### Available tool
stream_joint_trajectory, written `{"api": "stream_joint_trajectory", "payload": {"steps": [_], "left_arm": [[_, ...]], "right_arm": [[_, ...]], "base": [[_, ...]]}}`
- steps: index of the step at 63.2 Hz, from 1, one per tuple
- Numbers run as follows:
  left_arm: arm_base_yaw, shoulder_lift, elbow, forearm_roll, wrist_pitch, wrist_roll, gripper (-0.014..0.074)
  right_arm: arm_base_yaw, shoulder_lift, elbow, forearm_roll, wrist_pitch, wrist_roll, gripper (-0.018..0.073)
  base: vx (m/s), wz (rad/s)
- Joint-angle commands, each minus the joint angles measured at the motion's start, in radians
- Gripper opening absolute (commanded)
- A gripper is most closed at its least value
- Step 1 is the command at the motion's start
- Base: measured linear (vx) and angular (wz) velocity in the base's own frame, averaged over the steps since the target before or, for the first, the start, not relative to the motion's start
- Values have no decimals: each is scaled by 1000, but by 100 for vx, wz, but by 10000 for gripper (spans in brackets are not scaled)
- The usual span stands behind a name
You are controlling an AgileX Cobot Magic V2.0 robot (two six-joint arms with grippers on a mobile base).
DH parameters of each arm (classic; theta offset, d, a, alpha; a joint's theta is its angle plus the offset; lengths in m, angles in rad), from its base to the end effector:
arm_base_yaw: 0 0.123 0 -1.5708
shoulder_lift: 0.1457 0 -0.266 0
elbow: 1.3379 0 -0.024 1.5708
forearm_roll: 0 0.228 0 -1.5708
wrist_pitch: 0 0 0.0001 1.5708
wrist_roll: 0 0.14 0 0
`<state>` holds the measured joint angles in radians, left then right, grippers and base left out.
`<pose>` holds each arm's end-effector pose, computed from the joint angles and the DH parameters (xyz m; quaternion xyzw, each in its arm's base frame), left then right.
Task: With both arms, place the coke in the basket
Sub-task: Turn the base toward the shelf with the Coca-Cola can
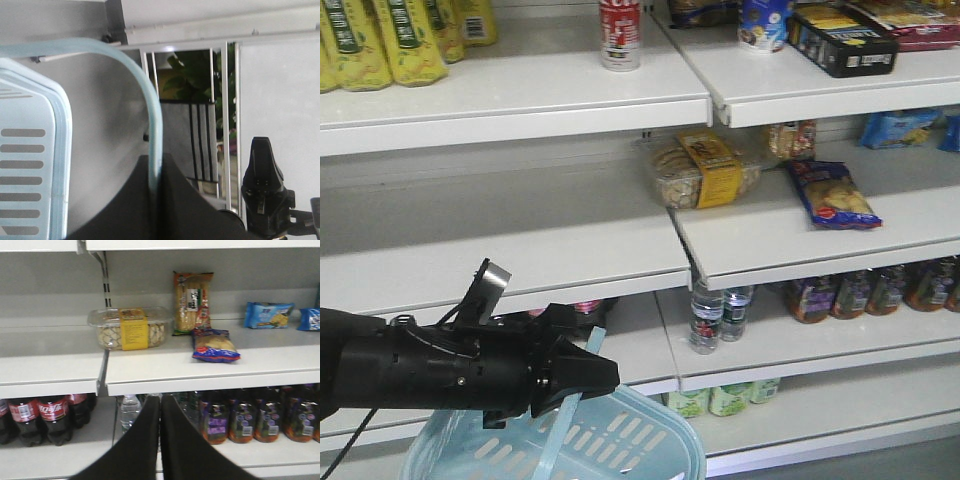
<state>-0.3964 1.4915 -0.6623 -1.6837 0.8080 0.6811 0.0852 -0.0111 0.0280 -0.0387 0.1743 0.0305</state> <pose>0.2203 -0.2013 0.1951 -0.0958 0.8332 -0.5380 0.0841 0.1011 0.0077 0.1840 -0.0322 0.7422 0.0235 0.6690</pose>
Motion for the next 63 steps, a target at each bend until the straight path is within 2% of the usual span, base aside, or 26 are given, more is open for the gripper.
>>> {"api": "stream_joint_trajectory", "payload": {"steps": [1,26,63], "left_arm": [[-4,-40,-24,-73,56,1,-6],[-4,-40,-24,-73,57,1,-6],[-4,-40,-24,-73,56,1,-6]], "right_arm": [[-2,-12,8,-3,-74,-6,-10],[-2,-12,8,-3,-74,-6,-10],[-2,-12,8,-3,-73,-6,-10]], "base": [[10,51],[8,39],[4,12]]}}
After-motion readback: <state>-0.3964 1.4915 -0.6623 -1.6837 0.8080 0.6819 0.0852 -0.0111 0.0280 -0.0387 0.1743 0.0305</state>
